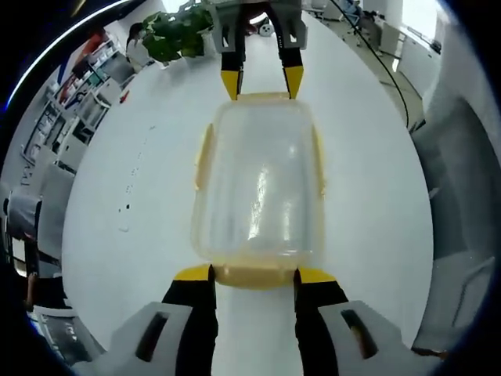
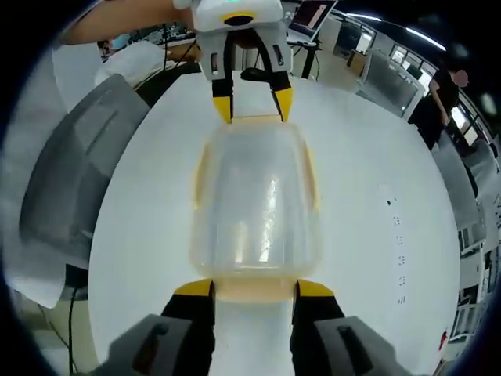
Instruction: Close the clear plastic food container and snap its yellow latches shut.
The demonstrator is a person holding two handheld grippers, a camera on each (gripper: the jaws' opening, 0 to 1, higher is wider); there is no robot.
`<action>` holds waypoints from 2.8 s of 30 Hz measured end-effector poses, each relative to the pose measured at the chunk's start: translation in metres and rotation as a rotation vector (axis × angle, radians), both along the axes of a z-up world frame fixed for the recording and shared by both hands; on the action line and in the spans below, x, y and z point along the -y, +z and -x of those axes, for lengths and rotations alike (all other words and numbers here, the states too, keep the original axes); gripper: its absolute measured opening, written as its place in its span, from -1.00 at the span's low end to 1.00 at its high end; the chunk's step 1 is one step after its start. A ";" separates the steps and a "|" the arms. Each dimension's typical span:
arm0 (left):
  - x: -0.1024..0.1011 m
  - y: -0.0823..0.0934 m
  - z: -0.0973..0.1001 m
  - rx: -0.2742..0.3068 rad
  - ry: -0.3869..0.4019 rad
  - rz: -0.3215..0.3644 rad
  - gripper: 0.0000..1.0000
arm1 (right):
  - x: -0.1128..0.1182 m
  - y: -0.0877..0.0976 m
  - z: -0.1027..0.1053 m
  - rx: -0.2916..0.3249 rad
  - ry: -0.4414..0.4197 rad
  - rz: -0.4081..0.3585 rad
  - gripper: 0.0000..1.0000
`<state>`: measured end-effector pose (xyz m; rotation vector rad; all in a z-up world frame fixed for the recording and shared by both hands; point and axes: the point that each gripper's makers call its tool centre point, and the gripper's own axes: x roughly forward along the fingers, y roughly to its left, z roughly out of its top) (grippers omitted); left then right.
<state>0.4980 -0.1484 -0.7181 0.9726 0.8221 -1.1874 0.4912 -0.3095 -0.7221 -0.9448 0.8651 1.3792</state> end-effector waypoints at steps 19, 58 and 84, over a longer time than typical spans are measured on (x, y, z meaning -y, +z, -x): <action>-0.001 -0.016 0.001 -0.038 -0.010 -0.013 -0.27 | 0.000 -0.019 0.003 -0.046 -0.002 0.016 -0.28; -0.012 -0.013 0.002 -0.053 0.032 0.026 -0.16 | 0.000 -0.020 0.005 -0.089 -0.050 -0.035 -0.02; -0.008 0.005 -0.011 -0.107 0.493 0.267 -0.18 | -0.011 0.002 -0.008 -0.125 -0.451 -0.181 -0.08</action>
